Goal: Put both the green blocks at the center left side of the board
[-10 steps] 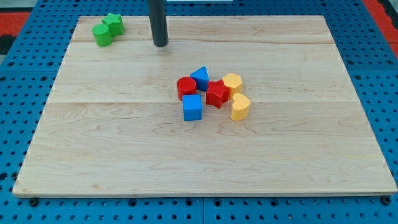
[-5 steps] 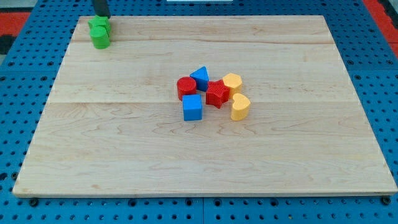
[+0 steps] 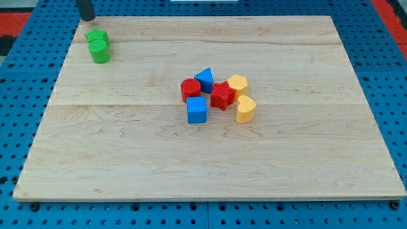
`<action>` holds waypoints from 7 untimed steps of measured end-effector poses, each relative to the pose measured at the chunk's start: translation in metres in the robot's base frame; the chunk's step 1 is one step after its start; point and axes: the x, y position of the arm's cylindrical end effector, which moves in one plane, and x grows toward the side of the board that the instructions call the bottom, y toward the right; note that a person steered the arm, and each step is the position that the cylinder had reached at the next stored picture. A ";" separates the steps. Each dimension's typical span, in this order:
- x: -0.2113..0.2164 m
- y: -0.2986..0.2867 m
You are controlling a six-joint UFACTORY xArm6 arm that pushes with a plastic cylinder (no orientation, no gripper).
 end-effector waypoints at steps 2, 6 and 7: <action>0.080 0.045; 0.156 0.048; 0.165 0.037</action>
